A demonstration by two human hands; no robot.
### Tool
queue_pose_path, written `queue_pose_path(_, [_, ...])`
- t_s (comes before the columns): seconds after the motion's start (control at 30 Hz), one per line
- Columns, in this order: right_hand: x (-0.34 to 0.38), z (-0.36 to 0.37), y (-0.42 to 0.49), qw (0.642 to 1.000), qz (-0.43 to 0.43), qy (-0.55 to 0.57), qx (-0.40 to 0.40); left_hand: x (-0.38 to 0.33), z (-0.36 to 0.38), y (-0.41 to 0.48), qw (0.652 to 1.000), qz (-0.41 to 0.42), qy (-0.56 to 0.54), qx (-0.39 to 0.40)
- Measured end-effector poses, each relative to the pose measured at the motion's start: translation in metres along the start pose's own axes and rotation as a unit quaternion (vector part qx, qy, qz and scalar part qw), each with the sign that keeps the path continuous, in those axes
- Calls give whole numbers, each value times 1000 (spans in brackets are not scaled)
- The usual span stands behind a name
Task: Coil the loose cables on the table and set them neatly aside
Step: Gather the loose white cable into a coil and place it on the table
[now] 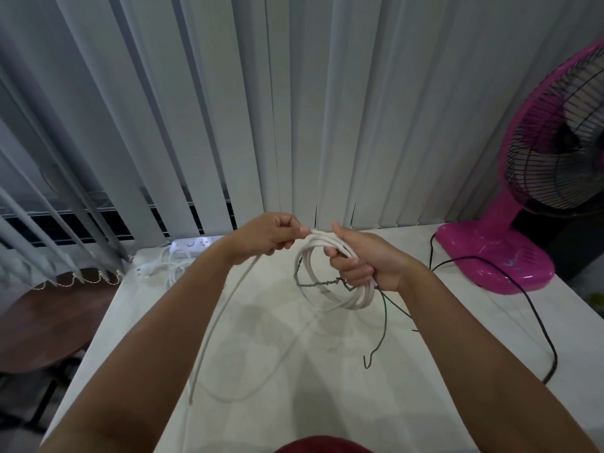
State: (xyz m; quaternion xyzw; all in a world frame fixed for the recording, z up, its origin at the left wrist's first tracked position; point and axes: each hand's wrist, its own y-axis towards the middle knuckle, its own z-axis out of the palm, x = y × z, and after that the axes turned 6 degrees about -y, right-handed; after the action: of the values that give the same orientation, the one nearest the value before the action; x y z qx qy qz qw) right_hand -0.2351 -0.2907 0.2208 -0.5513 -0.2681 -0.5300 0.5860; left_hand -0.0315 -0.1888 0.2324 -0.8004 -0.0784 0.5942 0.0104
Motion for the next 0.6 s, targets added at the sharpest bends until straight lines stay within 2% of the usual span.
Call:
queue_pose_path(0.17, [17,-16,-13,991,-67,116,24,18,33,9,991,33,-66,-112])
queue_pose_path(0.23, [25,-25,-23,973,-112,190,64,23,36,14,989,13,-62,-136])
queue_pose_path(0.3, [34,-34,-33,917,-170,319,168,33,40,18,989,-20,-41,-138])
queue_pose_path(0.33, [40,-38,-39,883,-198,375,202,39,44,18,990,-33,-32,-133])
queue_pose_path(0.37, [46,-42,-43,861,-228,408,202,46,49,17,991,-40,-29,-124])
queue_pose_path(0.43, [58,-51,-51,845,-292,432,124,59,62,12,993,-46,-30,-108])
queue_pose_path(0.53, [70,-65,-60,812,-383,438,-53,74,82,6,993,-61,-27,-95])
queue_pose_path(0.6, [75,-74,-63,798,-413,411,-156,82,91,2,993,-70,-16,-93])
